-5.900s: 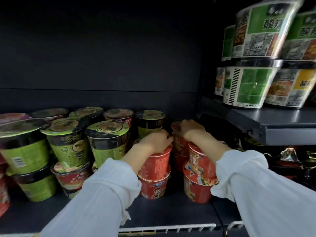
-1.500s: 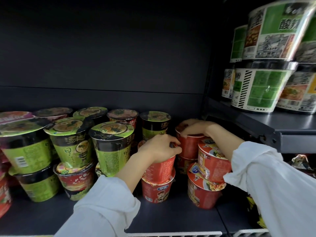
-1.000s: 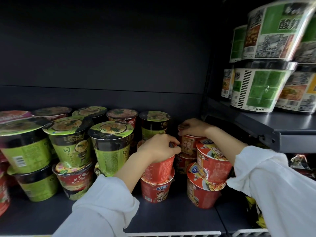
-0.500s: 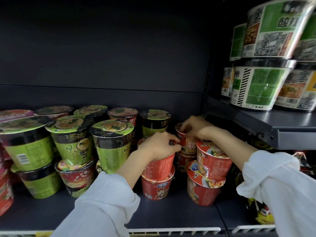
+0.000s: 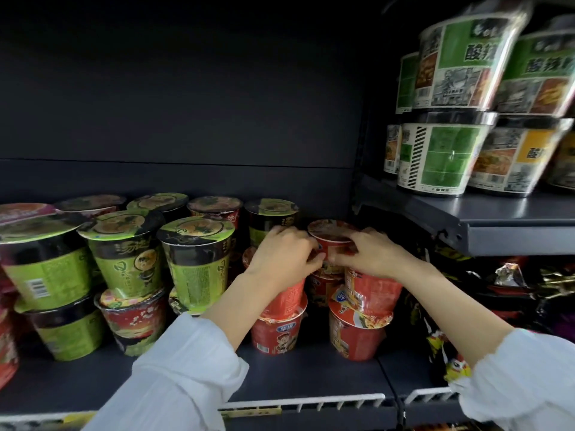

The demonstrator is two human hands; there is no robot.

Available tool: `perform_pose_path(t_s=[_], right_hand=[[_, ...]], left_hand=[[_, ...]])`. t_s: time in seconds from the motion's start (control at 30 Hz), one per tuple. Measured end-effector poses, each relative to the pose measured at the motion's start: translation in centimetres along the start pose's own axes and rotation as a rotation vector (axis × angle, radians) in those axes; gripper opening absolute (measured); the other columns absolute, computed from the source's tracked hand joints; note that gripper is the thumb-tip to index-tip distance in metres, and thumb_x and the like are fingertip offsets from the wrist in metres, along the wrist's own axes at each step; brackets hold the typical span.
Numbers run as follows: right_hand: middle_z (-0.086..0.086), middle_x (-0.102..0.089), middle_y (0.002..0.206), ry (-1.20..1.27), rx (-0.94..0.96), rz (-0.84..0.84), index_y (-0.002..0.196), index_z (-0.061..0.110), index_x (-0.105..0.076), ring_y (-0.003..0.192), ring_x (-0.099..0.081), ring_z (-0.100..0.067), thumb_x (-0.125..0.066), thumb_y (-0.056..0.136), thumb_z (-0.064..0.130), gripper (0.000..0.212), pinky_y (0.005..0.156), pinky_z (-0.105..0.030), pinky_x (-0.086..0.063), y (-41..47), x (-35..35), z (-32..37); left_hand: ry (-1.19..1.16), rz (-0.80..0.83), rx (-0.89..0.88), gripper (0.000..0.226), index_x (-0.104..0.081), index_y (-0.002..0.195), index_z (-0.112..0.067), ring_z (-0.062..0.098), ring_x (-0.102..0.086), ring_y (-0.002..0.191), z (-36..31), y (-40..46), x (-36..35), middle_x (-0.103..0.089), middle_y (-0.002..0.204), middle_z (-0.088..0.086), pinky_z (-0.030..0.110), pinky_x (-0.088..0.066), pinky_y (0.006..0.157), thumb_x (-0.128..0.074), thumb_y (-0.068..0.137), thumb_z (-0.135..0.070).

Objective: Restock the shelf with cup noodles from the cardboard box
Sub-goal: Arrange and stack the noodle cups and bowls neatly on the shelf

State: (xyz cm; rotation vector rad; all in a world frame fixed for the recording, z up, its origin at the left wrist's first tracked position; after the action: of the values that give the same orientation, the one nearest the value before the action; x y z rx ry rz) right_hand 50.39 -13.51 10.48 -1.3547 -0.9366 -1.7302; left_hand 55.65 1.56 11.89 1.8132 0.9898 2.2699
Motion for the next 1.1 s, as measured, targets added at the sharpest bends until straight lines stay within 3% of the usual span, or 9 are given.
perform_pose_path(t_s=[0.07,0.13,0.23,0.37,0.53,0.67,0.8,0.93,1.1], right_hand=[[-0.017,-0.039,0.139,-0.017,-0.010,0.008,0.140,0.033,-0.037,0.128,-0.038,-0.037,-0.051,0.077,0.068,0.074,0.103,-0.043,-0.040,-1.4,0.1,-0.6],[-0.018,-0.037,0.139,-0.020,-0.018,0.035,0.141,0.036,-0.033,0.129,-0.036,-0.039,-0.054,0.080,0.056,0.068,0.104,-0.042,-0.038,-2.3,-0.1,-1.4],[-0.019,-0.035,0.138,0.008,-0.043,0.030,0.140,0.044,-0.031,0.127,-0.036,-0.041,-0.056,0.081,0.052,0.065,0.107,-0.044,-0.035,-2.9,-0.4,-2.5],[-0.019,-0.027,0.144,0.094,-0.040,0.048,0.139,0.048,-0.032,0.133,-0.028,-0.038,-0.057,0.083,0.052,0.062,0.111,-0.042,-0.030,-3.3,-0.1,-3.4],[-0.015,-0.019,0.151,0.198,-0.002,0.107,0.138,0.047,-0.035,0.141,-0.015,-0.034,-0.055,0.085,0.038,0.057,0.113,-0.045,-0.023,-4.0,0.2,-3.5],[-0.012,-0.025,0.148,0.308,0.047,0.139,0.129,0.047,-0.044,0.139,-0.021,-0.030,-0.058,0.081,0.034,0.052,0.111,-0.049,-0.030,-4.2,0.2,-3.8],[0.002,-0.041,0.131,0.345,0.100,0.150,0.117,0.038,-0.050,0.126,-0.037,-0.020,-0.065,0.080,0.033,0.039,0.103,-0.042,-0.040,-4.6,0.1,-3.4],[0.009,-0.052,0.108,0.246,0.184,-0.043,0.107,0.030,-0.052,0.105,-0.049,-0.013,-0.069,0.077,0.048,0.038,0.090,-0.035,-0.044,-4.8,0.5,-1.9],[0.007,-0.048,0.141,0.319,0.223,0.010,0.127,0.033,-0.057,0.128,-0.046,-0.012,-0.071,0.081,0.030,0.048,0.097,-0.021,-0.039,-5.1,1.0,-2.4]], left_hand=[[-0.054,-0.142,-0.132,0.039,-0.070,0.100,-0.010,0.023,-0.061,0.099,-2.4,-0.5,1.0,-0.068,0.099,0.004,0.036,-0.048,0.086,-0.038,0.091,-0.032],[-0.264,-0.077,-0.160,0.029,-0.063,0.107,-0.007,0.022,-0.057,0.106,-4.6,-1.0,0.3,-0.063,0.107,0.007,0.035,-0.048,0.088,-0.043,0.091,-0.021],[-0.456,0.209,0.031,0.042,-0.042,0.131,-0.004,0.026,-0.050,0.120,-6.1,-1.9,-3.4,-0.049,0.128,0.011,0.036,-0.042,0.100,-0.052,0.091,-0.013],[-0.640,0.356,0.278,0.059,-0.031,0.136,-0.001,0.028,-0.053,0.119,-5.2,-2.2,-7.1,-0.052,0.129,0.015,0.034,-0.046,0.098,-0.060,0.085,-0.010],[-0.596,0.539,0.139,0.054,-0.029,0.146,-0.012,0.025,-0.041,0.134,-5.9,-2.3,-8.4,-0.042,0.146,0.010,0.030,-0.034,0.109,-0.049,0.096,-0.018],[-0.556,0.651,0.029,0.056,-0.032,0.146,-0.015,0.021,-0.036,0.137,-5.6,-3.4,-8.4,-0.038,0.149,0.004,0.031,-0.029,0.113,-0.053,0.095,-0.027],[-0.346,0.491,-0.043,0.046,-0.049,0.136,-0.015,0.020,-0.037,0.126,-6.6,-4.1,-8.1,-0.049,0.137,0.004,0.032,-0.032,0.107,-0.056,0.092,-0.029],[-0.164,0.281,-0.054,0.053,-0.055,0.121,-0.007,0.021,-0.042,0.116,-9.0,-3.6,-7.6,-0.054,0.119,0.006,0.032,-0.039,0.096,-0.058,0.085,-0.047],[-0.353,0.300,0.039,0.040,-0.059,0.113,-0.014,0.016,-0.047,0.116,-6.8,-3.8,-7.5,-0.054,0.122,-0.001,0.031,-0.042,0.096,-0.062,0.085,-0.043]])
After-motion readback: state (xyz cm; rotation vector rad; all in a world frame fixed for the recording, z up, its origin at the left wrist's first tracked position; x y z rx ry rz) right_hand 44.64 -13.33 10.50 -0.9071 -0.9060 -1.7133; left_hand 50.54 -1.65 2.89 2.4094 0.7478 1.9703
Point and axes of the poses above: each hand's wrist, its own y-axis towards the middle knuckle, its own x-axis out of the back of the hand, z = x × y, the point moved 5 cm from there along y, towards the middle knuckle
